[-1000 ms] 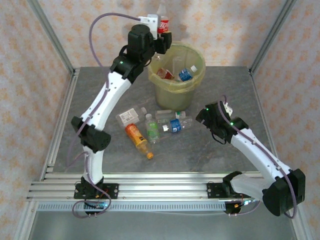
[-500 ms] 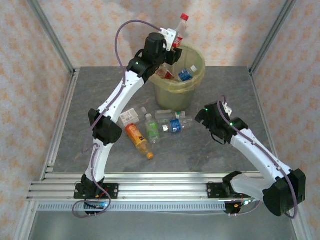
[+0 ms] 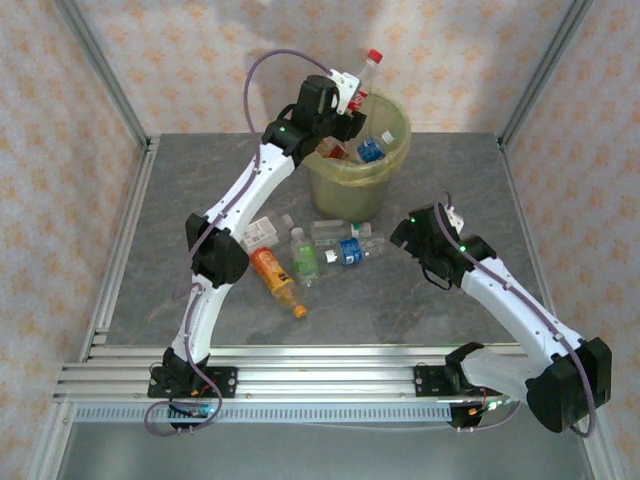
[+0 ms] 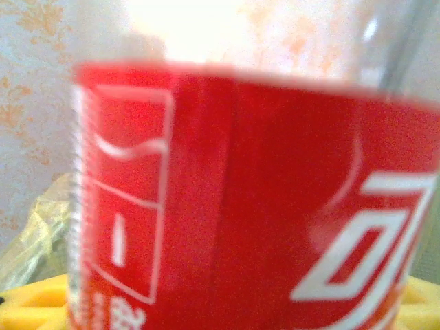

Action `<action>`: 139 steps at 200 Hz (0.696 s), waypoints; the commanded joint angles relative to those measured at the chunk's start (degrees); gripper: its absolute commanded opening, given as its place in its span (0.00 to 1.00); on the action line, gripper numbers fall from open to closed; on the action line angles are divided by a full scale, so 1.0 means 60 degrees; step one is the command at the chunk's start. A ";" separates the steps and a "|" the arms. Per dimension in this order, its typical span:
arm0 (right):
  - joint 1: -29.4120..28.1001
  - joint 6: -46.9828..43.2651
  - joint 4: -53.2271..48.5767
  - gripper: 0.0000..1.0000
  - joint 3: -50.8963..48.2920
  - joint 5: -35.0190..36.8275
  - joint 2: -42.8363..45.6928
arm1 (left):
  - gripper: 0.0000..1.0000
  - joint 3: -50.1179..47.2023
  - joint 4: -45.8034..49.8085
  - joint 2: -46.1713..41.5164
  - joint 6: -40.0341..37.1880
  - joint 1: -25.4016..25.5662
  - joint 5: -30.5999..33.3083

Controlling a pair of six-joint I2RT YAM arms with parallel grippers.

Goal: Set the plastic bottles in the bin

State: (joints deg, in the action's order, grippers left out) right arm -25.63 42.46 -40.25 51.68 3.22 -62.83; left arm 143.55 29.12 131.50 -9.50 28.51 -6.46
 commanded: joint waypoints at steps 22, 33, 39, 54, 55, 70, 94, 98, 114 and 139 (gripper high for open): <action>-0.0054 0.0044 -0.0266 0.99 0.0117 0.0342 0.0130 | 0.86 0.0304 0.0307 -0.0156 -0.0306 0.0063 0.0417; -0.0050 0.0032 -0.0256 0.99 0.0132 0.0356 0.0142 | 0.88 0.0304 0.0370 -0.0207 -0.0350 0.0067 0.0375; -0.0054 0.0030 -0.0247 0.99 0.0135 0.0356 0.0132 | 0.89 0.0302 0.0396 -0.0229 -0.0365 0.0062 0.0359; -0.0051 0.0028 -0.0231 0.99 0.0161 0.0356 0.0102 | 0.89 0.0289 0.0430 -0.0301 -0.0395 0.0059 0.0411; -0.0050 0.0028 -0.0233 0.99 0.0161 0.0356 0.0094 | 0.89 0.0290 0.0432 -0.0306 -0.0395 0.0063 0.0414; -0.0061 0.0056 -0.0199 0.99 0.0161 0.0356 0.0071 | 0.89 0.0250 0.0434 -0.0403 -0.0411 0.0058 0.0514; -0.0083 0.0103 -0.0179 0.99 0.0146 0.0342 0.0046 | 0.89 0.0144 0.0297 -0.0608 -0.0327 0.0056 0.0970; -0.0087 0.0102 -0.0179 0.99 0.0145 0.0354 0.0044 | 0.89 0.0126 0.0263 -0.0630 -0.0277 0.0058 0.1149; -0.0122 0.0116 -0.0184 0.99 0.0152 0.0385 0.0042 | 0.88 0.0197 0.0142 -0.0649 -0.0065 0.0056 0.2182; -0.0153 0.0116 -0.0175 0.99 0.0157 0.0400 0.0053 | 0.89 0.0334 0.0227 -0.0593 -0.0029 0.0052 0.2800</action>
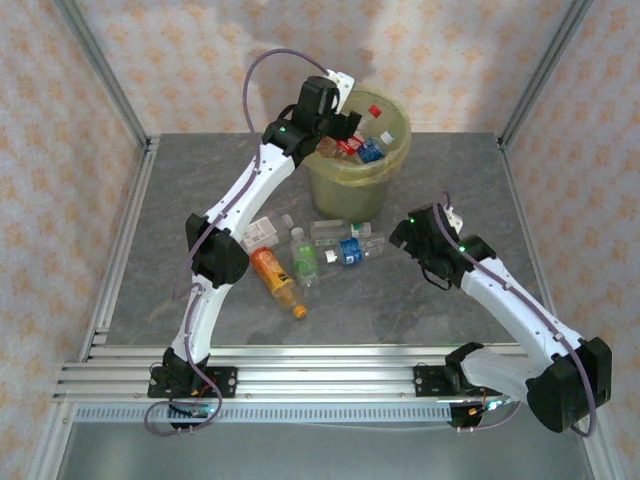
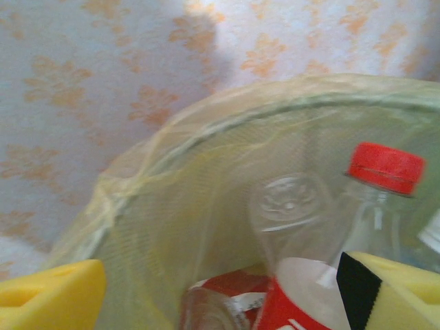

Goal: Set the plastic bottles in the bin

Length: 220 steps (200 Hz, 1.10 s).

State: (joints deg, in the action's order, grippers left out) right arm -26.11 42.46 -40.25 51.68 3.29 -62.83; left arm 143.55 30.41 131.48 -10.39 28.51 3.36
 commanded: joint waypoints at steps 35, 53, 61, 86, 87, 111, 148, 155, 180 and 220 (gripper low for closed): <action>-0.0087 0.0116 -0.0170 0.99 0.0187 0.0404 0.0009 | 0.90 0.0334 0.0102 -0.0508 0.0194 0.0048 0.0984; -0.0101 0.0130 -0.0156 0.99 0.0207 0.0391 -0.0036 | 0.90 0.0389 0.0120 -0.0369 0.0229 0.0064 0.0879; -0.0102 0.0136 -0.0147 0.99 0.0192 0.0376 -0.0068 | 0.91 0.0508 0.0196 -0.0256 0.0277 0.0054 0.0848; -0.0131 0.0145 -0.0130 0.99 0.0198 0.0345 -0.0090 | 0.90 0.0941 0.0540 0.0216 0.0423 0.0057 0.0919; -0.0131 0.0145 -0.0124 0.99 0.0201 0.0345 -0.0090 | 0.90 0.0960 0.0548 0.0233 0.0426 0.0062 0.0934; -0.0146 0.0138 -0.0200 0.99 0.0219 0.0386 -0.0075 | 0.90 0.1095 0.0771 0.0543 0.0380 0.0055 0.0835; -0.0159 0.0146 -0.0162 0.99 0.0220 0.0375 -0.0097 | 0.90 0.1095 0.0987 0.0880 -0.0064 0.0169 0.0642; -0.0160 0.0160 -0.0140 0.99 0.0220 0.0349 -0.0114 | 0.90 0.1097 0.0997 0.0914 -0.0137 0.0195 0.0635; -0.0174 0.0174 -0.0096 0.99 0.0220 0.0287 -0.0201 | 0.90 0.1097 0.1010 0.1047 -0.0480 0.0250 0.0529; -0.0190 0.0175 -0.0024 0.99 0.0218 0.0257 -0.0392 | 0.92 0.1144 0.0910 0.1158 -0.0692 0.0287 0.0115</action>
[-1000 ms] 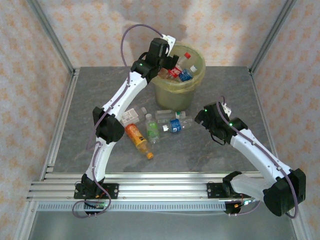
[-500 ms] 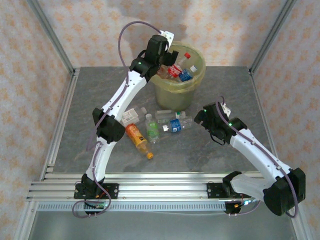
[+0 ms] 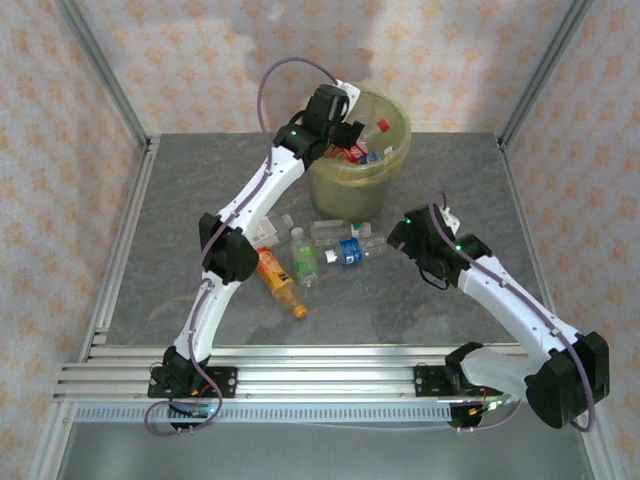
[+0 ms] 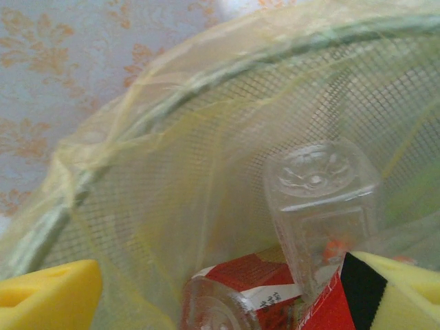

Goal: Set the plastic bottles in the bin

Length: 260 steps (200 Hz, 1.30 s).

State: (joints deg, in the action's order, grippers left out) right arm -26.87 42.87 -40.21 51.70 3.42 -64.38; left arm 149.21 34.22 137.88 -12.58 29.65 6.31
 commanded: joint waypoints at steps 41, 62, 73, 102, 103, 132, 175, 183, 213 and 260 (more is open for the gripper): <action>-0.0119 0.0486 0.0185 0.99 0.0188 0.0106 -0.0523 | 0.94 0.0697 0.0336 0.0001 -0.0037 0.0110 -0.0073; -0.0230 0.0776 0.0567 0.99 0.0071 -0.0049 -0.0832 | 0.94 0.0836 0.0303 -0.0384 0.0085 0.0102 0.0891; -0.0309 0.0913 0.0767 0.99 0.0013 -0.0078 -0.0939 | 0.94 0.0863 0.0278 -0.0695 0.0189 0.0102 0.1274; -0.0468 0.1222 0.1238 0.99 -0.0062 -0.0211 -0.1213 | 0.95 0.0850 0.0345 -0.1590 0.0526 0.0076 0.1958; -0.0470 0.1235 0.1252 0.99 -0.0069 -0.0215 -0.1225 | 0.95 0.0845 0.0346 -0.1622 0.0535 0.0087 0.1977; -0.0572 0.1600 0.1549 0.99 -0.0156 -0.0305 -0.1506 | 0.95 0.0531 0.0733 -0.2616 0.1164 0.0052 0.2923; -0.0593 0.2141 0.2433 0.99 -0.0526 -0.0697 -0.1819 | 0.97 -0.2973 0.0046 -0.5370 0.2501 -0.0213 0.3558; -0.0592 0.2156 0.2459 0.99 -0.0530 -0.0729 -0.1915 | 0.99 -0.3968 -0.0363 -0.6015 0.2809 -0.0323 0.3470; -0.0663 0.2222 0.2768 0.99 -0.0502 -0.0970 -0.2273 | 1.00 -0.7223 -0.1727 -0.8268 0.3711 -0.0727 0.3028; -0.0967 0.2230 0.3011 0.99 -0.0096 -0.1102 -0.2963 | 1.00 -1.0605 -0.2158 -1.0723 0.5027 -0.1037 0.3573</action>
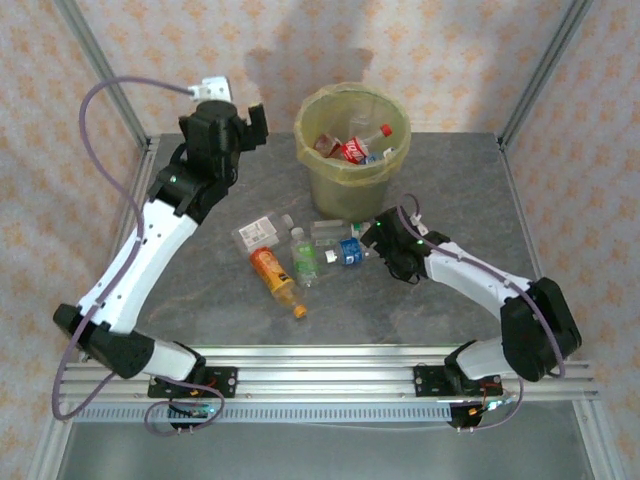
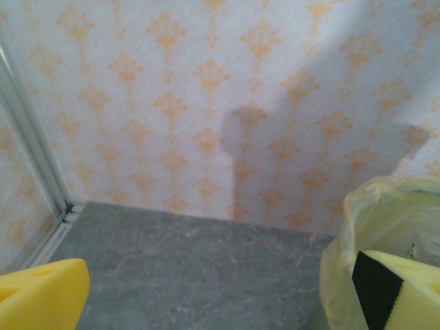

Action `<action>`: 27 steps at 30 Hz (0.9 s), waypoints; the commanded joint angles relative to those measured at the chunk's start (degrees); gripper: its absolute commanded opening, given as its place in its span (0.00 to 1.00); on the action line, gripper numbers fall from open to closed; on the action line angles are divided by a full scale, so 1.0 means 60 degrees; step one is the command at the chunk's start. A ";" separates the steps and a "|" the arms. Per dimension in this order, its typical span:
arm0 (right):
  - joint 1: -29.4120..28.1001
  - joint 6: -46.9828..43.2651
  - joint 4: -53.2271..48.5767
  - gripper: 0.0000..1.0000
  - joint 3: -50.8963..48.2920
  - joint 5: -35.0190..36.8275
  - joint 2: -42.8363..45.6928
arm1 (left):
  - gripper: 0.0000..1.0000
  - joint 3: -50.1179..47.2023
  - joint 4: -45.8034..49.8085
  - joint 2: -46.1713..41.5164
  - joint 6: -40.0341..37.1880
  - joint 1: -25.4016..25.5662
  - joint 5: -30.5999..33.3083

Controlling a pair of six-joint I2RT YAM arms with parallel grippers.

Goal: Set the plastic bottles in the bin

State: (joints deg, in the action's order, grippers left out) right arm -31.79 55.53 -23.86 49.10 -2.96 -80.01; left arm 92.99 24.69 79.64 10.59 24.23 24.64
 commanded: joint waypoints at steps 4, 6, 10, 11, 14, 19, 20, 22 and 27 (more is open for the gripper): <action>-0.0173 0.0132 0.0640 0.99 0.0409 -0.0251 -0.0729 | 1.00 -0.2246 -0.0436 -0.1782 0.1672 -0.0200 0.0714; -0.0196 0.0121 0.0737 0.99 0.0479 -0.0293 -0.0925 | 1.00 -0.2767 -0.0298 -0.2182 0.1909 -0.0229 0.0813; -0.0209 0.0106 0.0936 0.99 0.0589 -0.0368 -0.1257 | 1.00 -0.3586 -0.0034 -0.2793 0.2195 -0.0270 0.0942; -0.0210 0.0092 0.0962 0.99 0.0618 -0.0371 -0.1336 | 1.00 -0.3730 0.0019 -0.2891 0.2232 -0.0273 0.0958; -0.0219 0.0047 0.1126 0.99 0.0718 -0.0382 -0.1557 | 1.00 -0.4097 0.0209 -0.3040 0.2308 -0.0281 0.0936; -0.0210 0.0018 0.1371 0.99 0.0783 -0.0326 -0.1895 | 1.00 -0.4488 0.0543 -0.2964 0.2475 -0.0288 0.0934; -0.0209 0.0032 0.1422 0.99 0.0768 -0.0299 -0.1935 | 1.00 -0.4544 0.0611 -0.2939 0.2508 -0.0289 0.0942; -0.0209 0.0033 0.1498 1.00 0.0710 -0.0207 -0.2039 | 1.00 -0.4665 0.0790 -0.2890 0.2563 -0.0288 0.0950; -0.0209 0.0061 0.1623 0.98 0.0426 -0.0080 -0.2163 | 1.00 -0.4910 0.1241 -0.2889 0.2757 -0.0288 0.0906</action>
State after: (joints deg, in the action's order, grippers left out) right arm -32.71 55.53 -14.68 52.51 -5.56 -92.31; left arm 64.79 28.73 62.41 25.12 23.09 27.99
